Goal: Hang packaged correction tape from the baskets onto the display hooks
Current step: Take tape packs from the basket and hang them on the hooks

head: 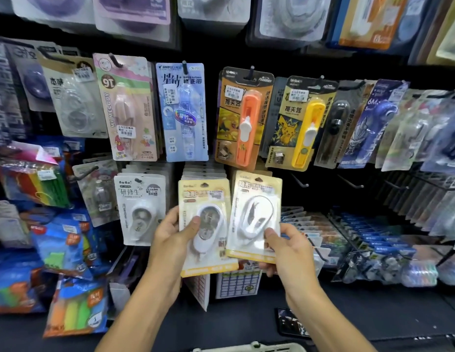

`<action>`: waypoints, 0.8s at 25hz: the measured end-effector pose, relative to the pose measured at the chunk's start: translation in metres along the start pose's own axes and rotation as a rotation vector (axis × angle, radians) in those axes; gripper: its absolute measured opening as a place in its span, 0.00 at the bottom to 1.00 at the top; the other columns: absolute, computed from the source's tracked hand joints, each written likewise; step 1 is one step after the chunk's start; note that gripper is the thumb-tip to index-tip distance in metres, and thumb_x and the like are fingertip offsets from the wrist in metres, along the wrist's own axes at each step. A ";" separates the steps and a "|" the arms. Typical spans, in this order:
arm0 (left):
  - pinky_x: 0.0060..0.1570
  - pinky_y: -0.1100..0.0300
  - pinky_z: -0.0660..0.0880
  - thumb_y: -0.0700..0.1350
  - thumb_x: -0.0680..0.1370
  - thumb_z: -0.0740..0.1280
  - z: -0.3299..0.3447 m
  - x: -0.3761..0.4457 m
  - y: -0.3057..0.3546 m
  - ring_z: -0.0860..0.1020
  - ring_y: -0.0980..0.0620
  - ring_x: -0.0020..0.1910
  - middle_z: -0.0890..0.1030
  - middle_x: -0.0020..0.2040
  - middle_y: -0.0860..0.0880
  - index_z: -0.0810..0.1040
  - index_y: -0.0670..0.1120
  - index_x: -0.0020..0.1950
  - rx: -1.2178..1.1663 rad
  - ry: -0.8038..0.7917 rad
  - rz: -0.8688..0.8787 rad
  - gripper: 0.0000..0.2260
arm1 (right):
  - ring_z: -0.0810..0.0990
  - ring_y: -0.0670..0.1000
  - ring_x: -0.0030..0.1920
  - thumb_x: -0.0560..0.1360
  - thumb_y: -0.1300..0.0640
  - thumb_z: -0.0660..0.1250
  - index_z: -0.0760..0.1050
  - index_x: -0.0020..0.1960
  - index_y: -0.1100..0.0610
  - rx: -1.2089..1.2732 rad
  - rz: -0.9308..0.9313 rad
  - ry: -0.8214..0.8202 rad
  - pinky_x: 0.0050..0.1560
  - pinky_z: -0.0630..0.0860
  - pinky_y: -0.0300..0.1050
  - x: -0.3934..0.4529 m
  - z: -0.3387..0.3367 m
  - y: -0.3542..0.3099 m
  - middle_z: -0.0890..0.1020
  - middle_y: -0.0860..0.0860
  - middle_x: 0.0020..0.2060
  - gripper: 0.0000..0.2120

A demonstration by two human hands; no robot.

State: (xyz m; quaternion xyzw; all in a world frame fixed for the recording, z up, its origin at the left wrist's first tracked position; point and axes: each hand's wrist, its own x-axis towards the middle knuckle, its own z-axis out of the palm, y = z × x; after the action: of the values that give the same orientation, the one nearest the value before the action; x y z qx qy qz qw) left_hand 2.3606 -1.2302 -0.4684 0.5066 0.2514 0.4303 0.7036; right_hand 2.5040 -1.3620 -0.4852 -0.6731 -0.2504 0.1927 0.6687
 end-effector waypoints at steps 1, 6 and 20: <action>0.50 0.50 0.81 0.37 0.80 0.68 -0.002 0.001 0.002 0.86 0.47 0.51 0.87 0.53 0.48 0.81 0.50 0.58 -0.005 0.055 0.006 0.11 | 0.79 0.56 0.29 0.82 0.53 0.64 0.78 0.51 0.45 -0.050 -0.033 0.029 0.28 0.73 0.42 0.000 -0.007 0.002 0.85 0.54 0.36 0.06; 0.50 0.50 0.82 0.37 0.82 0.66 -0.008 0.003 0.009 0.86 0.49 0.51 0.88 0.51 0.53 0.81 0.53 0.55 0.023 0.121 0.049 0.11 | 0.80 0.50 0.28 0.80 0.56 0.68 0.78 0.55 0.42 -0.065 -0.046 0.084 0.27 0.73 0.36 0.003 -0.013 -0.003 0.86 0.51 0.38 0.09; 0.71 0.58 0.66 0.52 0.80 0.65 -0.003 0.010 -0.019 0.68 0.54 0.72 0.70 0.74 0.57 0.71 0.53 0.74 1.080 -0.078 0.581 0.22 | 0.85 0.55 0.51 0.79 0.67 0.65 0.74 0.58 0.40 0.115 -0.114 0.086 0.42 0.81 0.53 0.003 0.006 -0.003 0.86 0.48 0.53 0.21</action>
State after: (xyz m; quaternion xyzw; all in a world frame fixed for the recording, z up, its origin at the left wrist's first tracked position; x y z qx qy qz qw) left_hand 2.3702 -1.2229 -0.4864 0.8546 0.2599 0.3974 0.2100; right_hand 2.5023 -1.3554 -0.4821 -0.6259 -0.2480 0.1390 0.7263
